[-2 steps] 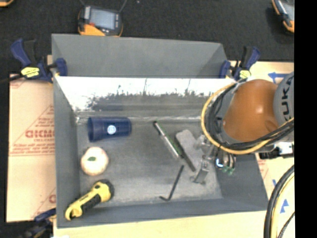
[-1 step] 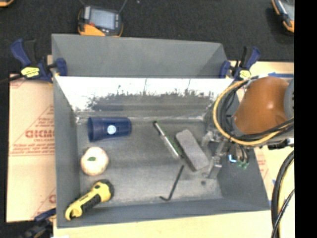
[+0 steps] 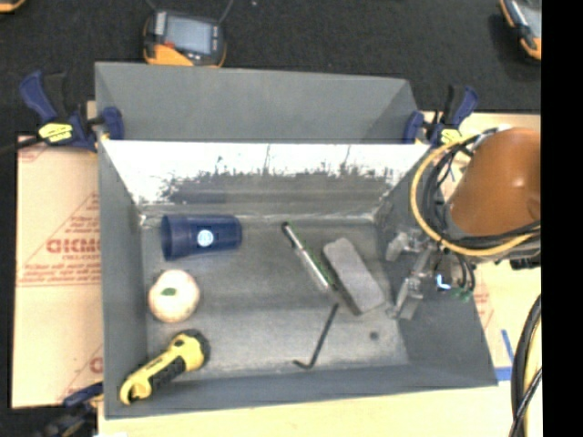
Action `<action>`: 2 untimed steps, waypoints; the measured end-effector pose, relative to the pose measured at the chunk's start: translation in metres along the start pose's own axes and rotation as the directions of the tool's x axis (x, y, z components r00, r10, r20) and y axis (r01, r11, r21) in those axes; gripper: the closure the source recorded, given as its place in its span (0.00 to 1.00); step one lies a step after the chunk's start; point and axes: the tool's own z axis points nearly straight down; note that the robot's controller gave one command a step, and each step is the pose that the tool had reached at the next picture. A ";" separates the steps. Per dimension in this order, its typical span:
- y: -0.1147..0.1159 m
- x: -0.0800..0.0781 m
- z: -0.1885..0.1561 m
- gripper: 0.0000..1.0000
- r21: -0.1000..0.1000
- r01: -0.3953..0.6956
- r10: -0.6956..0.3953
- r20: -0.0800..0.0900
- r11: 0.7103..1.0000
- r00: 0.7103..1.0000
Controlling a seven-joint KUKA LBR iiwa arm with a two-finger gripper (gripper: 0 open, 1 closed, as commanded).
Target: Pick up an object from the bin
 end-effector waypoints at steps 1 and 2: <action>-0.017 0.008 -0.003 0.00 0.001 -0.184 0.184 -0.003 0.983 0.983; 0.001 0.000 0.000 0.00 -0.002 -0.064 0.064 0.006 0.998 0.998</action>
Offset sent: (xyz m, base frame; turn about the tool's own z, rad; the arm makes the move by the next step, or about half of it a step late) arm 0.0078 0.0148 -0.0028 0.1638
